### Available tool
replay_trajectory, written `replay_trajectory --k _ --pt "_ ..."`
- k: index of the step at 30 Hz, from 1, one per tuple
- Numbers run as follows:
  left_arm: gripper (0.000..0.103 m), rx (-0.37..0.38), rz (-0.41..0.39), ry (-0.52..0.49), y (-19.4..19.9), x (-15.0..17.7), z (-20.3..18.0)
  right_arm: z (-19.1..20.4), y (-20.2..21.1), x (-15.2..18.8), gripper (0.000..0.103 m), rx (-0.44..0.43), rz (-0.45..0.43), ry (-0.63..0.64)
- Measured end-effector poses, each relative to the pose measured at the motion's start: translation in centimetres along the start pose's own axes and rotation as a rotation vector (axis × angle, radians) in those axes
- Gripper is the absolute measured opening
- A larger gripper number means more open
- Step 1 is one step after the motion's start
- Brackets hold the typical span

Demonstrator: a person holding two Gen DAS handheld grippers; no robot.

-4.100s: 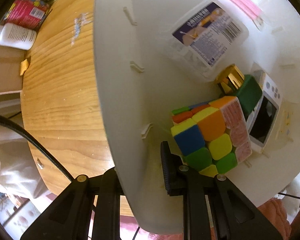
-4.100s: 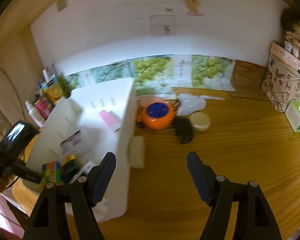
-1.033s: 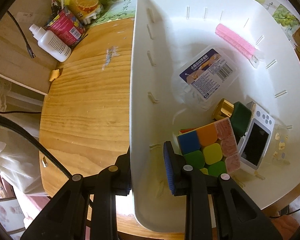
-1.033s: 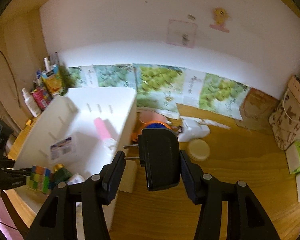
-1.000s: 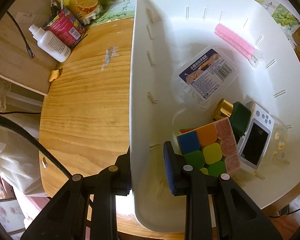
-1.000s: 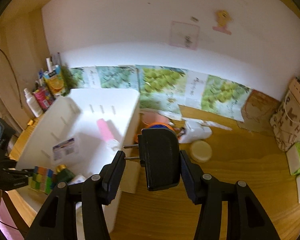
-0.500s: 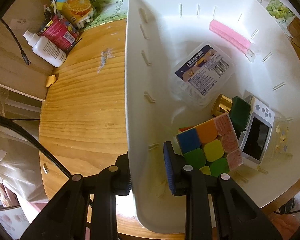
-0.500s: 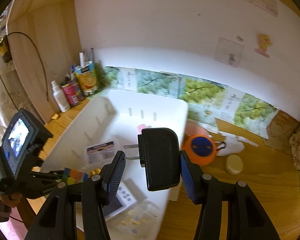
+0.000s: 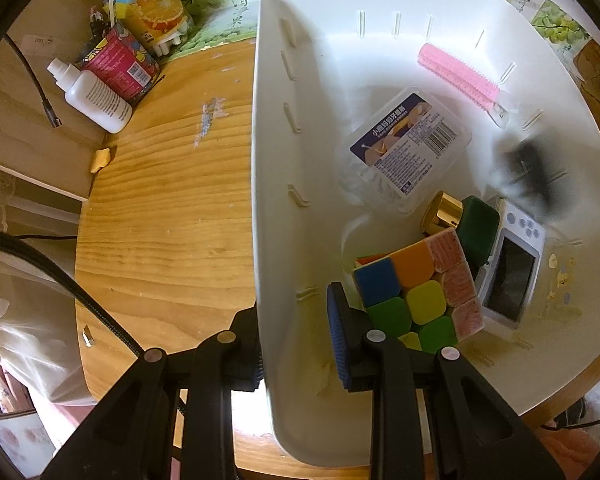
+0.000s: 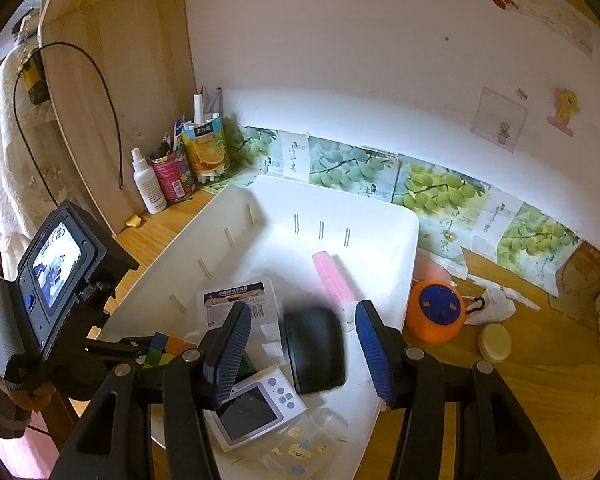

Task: Organize rigid objects
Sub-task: 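Carry the black charger into the tray and open the right tool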

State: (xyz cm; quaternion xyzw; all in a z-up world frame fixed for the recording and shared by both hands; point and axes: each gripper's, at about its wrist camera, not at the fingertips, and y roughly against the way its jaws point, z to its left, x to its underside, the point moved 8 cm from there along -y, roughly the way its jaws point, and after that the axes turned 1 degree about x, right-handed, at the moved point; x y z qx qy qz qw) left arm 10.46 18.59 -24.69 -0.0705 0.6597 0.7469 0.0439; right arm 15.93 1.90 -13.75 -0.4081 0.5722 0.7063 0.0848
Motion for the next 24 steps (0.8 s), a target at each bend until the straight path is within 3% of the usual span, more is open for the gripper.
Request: replay_trajectory --k 10,19,24 --pt "0.028 0.013 -0.007 0.043 0.2 -0.2 0.2 -2.3 0.1 0.2 0.062 0.023 -0.007 0.001" --pt "0.028 -0.028 -0.011 0.071 0.2 -0.3 0.2 -9.3 -0.5 1.3 0.067 0.098 -0.023 -0.083" --pt "0.029 -0.049 -0.014 0.095 0.2 -0.2 0.3 -13.8 -1.5 2.8 0.076 0.149 0.000 -0.165"
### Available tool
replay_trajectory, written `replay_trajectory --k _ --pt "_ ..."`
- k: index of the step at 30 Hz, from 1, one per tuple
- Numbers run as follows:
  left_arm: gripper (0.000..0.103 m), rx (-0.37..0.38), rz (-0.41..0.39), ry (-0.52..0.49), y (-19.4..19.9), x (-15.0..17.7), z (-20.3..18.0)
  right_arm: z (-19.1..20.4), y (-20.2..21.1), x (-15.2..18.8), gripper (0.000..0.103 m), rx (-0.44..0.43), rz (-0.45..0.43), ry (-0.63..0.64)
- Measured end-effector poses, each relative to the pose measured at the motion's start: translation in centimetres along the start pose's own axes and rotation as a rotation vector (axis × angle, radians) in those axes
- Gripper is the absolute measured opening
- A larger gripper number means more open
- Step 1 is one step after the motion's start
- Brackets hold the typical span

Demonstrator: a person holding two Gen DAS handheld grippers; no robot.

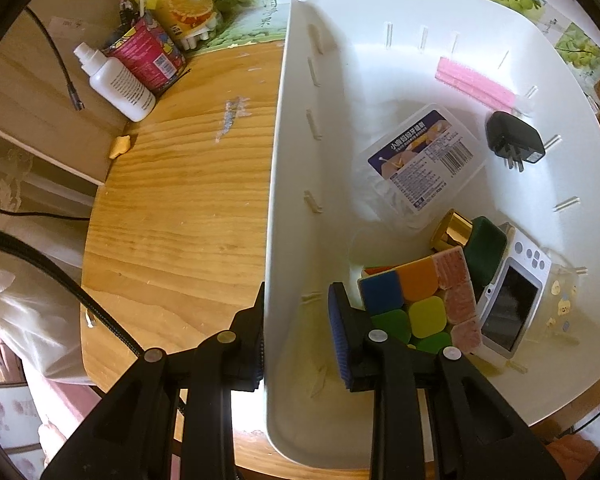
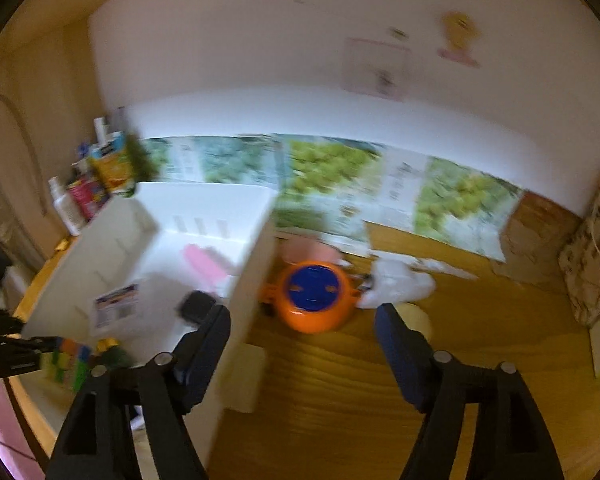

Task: Organize rigid objects
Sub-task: 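Carry the black charger into the tray and open the right tool, then move the right tool to the beige round tin and grasp it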

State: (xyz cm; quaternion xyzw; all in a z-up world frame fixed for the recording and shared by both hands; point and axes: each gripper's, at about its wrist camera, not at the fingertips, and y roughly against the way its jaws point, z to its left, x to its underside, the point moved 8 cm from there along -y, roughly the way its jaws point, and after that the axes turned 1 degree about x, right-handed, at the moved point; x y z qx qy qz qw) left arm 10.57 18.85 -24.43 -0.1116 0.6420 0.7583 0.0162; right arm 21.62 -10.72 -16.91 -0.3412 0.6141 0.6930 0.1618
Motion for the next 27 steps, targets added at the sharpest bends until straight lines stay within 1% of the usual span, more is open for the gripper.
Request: replay_trajectory --k 2,5,9,12,17,24,27 --pt "0.029 -0.010 -0.002 0.008 0.0 0.0 0.0 -1.5 -0.6 0.3 0.077 0.014 0.012 -0.025" --pt "0.030 -0.031 -0.006 0.020 0.0 -0.1 0.1 -3.9 -1.7 1.0 0.081 0.042 0.023 -0.070" --pt "0.030 -0.043 -0.008 0.031 0.1 -0.1 0.3 -6.9 -3.5 1.8 0.081 0.074 0.056 -0.135" --pt "0.030 -0.055 -0.005 0.044 0.1 -0.2 0.4 -8.3 -4.8 2.3 0.081 0.081 0.080 -0.166" --pt "0.030 -0.073 -0.003 0.063 0.1 -0.2 0.7 -9.3 -6.6 3.1 0.081 0.074 0.120 -0.189" --pt "0.030 -0.095 0.016 0.044 0.0 -0.1 0.7 -9.1 -9.0 3.5 0.081 0.099 0.150 -0.143" --pt "0.030 -0.098 0.042 0.040 -0.1 -0.1 0.6 -9.2 -9.9 3.6 0.081 0.118 0.161 -0.128"
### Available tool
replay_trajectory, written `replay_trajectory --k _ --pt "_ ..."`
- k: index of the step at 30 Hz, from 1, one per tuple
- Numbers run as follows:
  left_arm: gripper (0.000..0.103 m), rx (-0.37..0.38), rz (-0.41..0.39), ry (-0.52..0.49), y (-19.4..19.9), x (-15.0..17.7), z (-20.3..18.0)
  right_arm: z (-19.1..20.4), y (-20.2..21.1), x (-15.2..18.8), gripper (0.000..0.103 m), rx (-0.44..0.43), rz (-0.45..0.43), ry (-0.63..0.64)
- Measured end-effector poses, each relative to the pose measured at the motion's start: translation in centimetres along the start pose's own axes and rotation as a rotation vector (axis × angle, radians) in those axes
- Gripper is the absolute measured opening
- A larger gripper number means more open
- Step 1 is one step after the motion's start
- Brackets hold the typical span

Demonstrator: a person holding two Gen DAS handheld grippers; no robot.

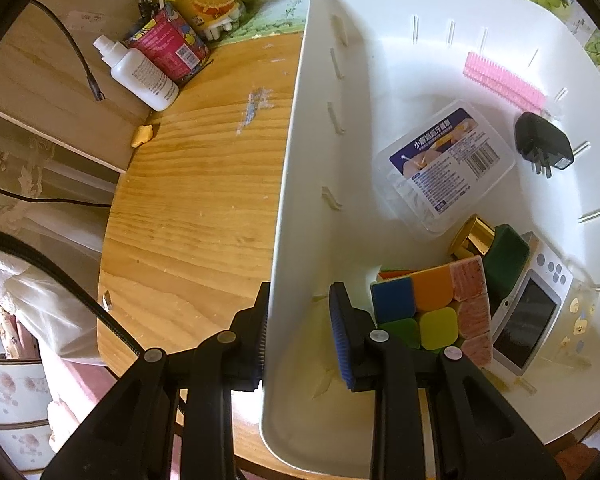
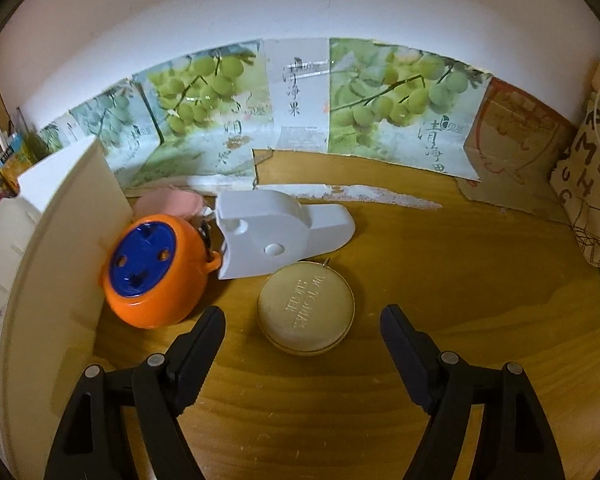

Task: Organize rigid objects
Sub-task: 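Move the right tool to the beige round tin and grasp it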

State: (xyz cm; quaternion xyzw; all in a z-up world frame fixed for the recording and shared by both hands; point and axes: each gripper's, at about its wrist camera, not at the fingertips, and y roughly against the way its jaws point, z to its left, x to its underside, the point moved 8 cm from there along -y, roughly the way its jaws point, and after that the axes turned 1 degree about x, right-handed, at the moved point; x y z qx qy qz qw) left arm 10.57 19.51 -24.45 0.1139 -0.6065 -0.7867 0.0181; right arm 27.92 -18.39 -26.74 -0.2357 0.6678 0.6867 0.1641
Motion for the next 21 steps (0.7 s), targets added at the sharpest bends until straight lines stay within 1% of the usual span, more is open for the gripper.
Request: replay_trajectory --k 2,7,14,16,18,19,21 --pt "0.030 0.002 0.006 0.004 0.0 0.0 0.0 -0.2 -0.4 0.0 0.081 0.023 0.007 0.000" --pt "0.030 -0.008 0.011 -0.010 -0.1 0.1 -0.1 -1.4 -1.6 0.0 0.081 0.040 0.025 -0.041" --pt "0.030 0.004 0.009 -0.008 0.0 0.1 0.0 -1.7 -1.9 -0.6 0.081 0.056 -0.013 -0.054" --pt "0.030 0.007 0.009 -0.014 0.0 0.1 0.0 -1.6 -1.9 -0.8 0.079 0.061 -0.022 -0.053" --pt "0.030 0.009 0.005 -0.015 0.0 0.1 -0.1 -1.5 -1.9 -0.9 0.070 0.062 -0.031 -0.053" --pt "0.031 0.012 0.002 -0.014 0.1 0.2 -0.1 -1.3 -1.8 -1.0 0.067 0.058 -0.033 -0.049" --pt "0.031 0.018 -0.001 -0.016 0.1 0.2 -0.2 -1.0 -1.7 -1.1 0.056 0.049 -0.036 -0.040"
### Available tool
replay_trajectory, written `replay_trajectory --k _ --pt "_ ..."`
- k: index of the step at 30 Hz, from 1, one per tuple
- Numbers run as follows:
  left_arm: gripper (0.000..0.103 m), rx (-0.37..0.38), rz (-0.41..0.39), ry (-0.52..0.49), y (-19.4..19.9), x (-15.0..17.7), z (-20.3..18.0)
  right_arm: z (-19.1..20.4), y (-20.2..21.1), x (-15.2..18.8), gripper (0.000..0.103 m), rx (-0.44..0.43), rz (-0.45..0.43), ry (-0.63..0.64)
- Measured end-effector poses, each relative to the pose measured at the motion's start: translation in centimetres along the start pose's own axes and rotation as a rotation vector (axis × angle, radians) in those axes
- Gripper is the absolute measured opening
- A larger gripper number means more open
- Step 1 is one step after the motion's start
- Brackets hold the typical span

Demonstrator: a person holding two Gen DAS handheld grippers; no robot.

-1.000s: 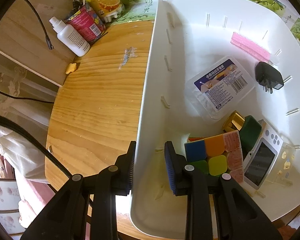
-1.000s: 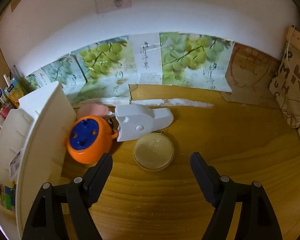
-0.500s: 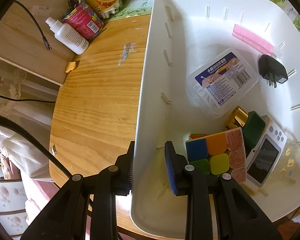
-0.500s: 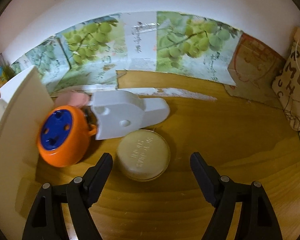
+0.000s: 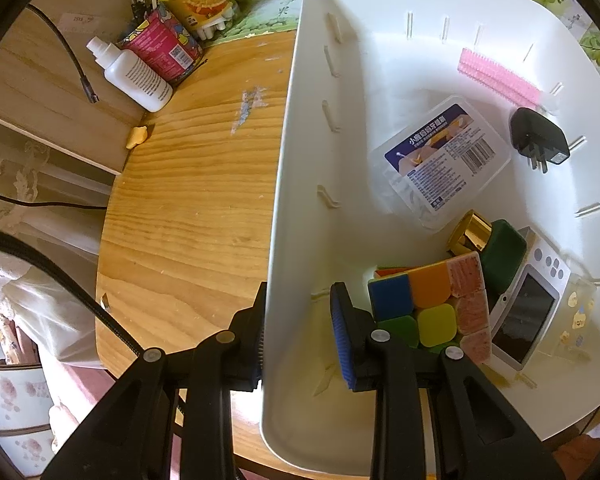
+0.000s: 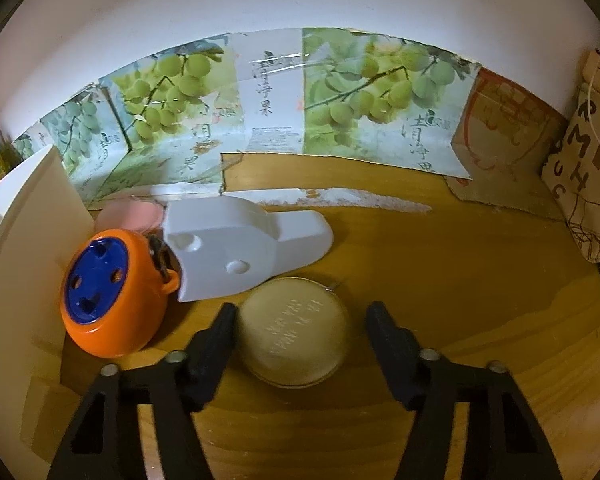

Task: Organize rigid objects
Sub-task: 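Move the right tool to the beige round tin and grasp it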

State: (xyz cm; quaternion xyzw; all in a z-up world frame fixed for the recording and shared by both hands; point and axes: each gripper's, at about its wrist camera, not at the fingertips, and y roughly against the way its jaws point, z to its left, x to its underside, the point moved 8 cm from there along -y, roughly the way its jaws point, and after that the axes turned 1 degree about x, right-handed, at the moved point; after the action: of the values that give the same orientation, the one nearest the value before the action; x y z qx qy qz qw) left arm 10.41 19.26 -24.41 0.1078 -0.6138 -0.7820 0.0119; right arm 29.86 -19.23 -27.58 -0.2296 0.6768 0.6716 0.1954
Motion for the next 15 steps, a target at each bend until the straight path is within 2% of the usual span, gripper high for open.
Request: replay_trajectory --k 9,15 --pt "0.032 0.024 0.012 -0.046 -0.1 -0.1 -0.3 0.3 0.5 0.8 0.055 0.000 0.058 -0.026" --pt "0.032 0.049 0.024 -0.078 -0.5 -0.4 -0.5 0.1 1.2 2.1 0.055 0.034 0.117 -0.078"
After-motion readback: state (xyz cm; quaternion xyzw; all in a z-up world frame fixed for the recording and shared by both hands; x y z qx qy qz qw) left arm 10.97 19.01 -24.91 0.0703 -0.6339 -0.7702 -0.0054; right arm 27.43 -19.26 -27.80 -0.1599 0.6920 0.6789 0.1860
